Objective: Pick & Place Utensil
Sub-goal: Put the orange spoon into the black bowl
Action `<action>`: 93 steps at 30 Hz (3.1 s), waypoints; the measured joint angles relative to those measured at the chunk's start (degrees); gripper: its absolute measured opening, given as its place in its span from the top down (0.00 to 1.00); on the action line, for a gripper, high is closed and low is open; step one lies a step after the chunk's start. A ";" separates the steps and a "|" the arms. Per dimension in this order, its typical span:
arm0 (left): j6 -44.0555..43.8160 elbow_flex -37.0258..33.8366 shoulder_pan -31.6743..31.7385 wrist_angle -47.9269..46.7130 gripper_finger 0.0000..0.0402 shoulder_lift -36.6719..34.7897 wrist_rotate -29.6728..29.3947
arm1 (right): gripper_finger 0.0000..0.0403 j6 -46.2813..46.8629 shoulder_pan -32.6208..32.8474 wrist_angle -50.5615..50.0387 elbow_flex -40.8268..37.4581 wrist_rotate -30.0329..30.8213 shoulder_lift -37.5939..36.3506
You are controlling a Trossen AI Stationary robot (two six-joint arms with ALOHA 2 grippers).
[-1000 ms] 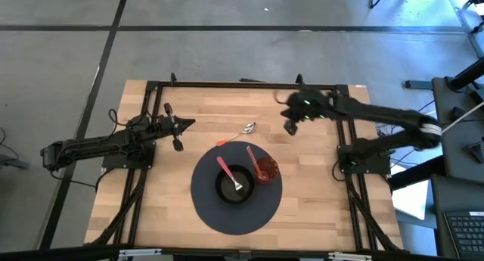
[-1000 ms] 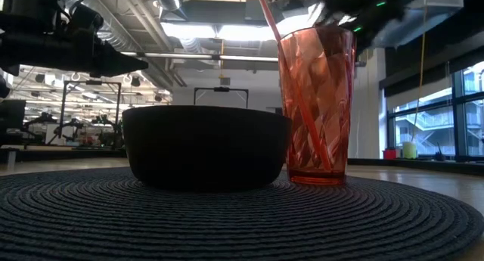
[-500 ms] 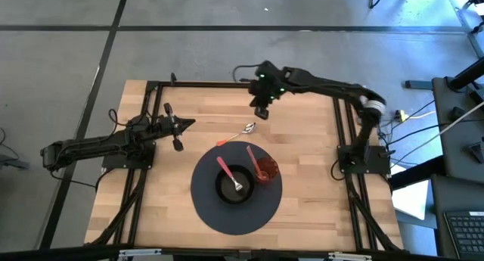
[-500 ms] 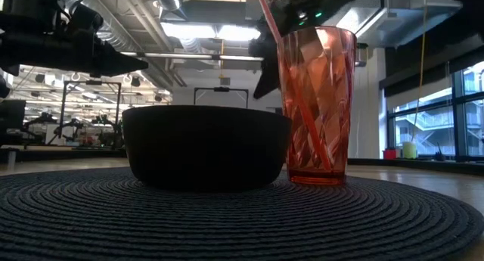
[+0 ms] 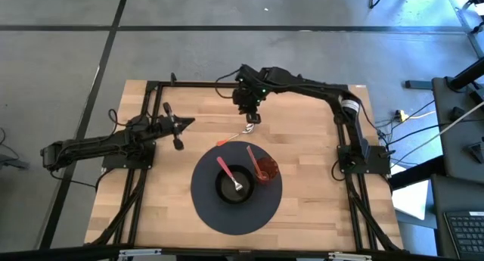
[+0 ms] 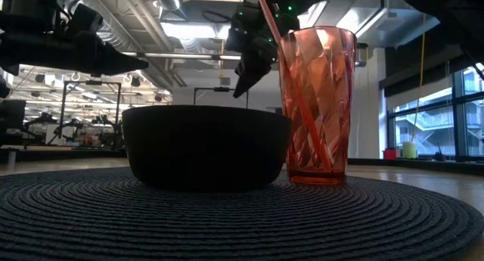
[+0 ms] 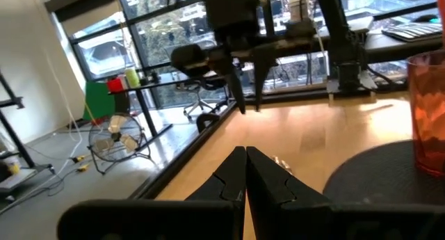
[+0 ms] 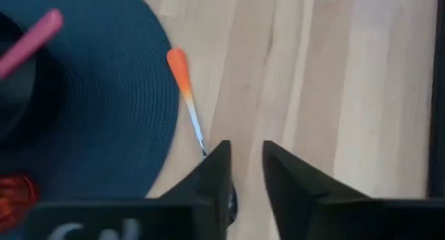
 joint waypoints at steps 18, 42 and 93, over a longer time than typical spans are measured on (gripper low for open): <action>11.92 0.00 0.00 5.77 0.99 0.02 -5.91 | 0.39 -14.20 2.95 4.97 0.00 -4.02 2.42; 20.70 0.00 0.00 10.23 0.99 0.00 -5.51 | 0.40 -18.07 6.24 3.50 -0.07 -2.87 12.54; 18.07 0.00 -0.01 10.00 0.99 0.07 -5.29 | 0.98 -18.54 7.73 2.96 0.04 5.87 16.63</action>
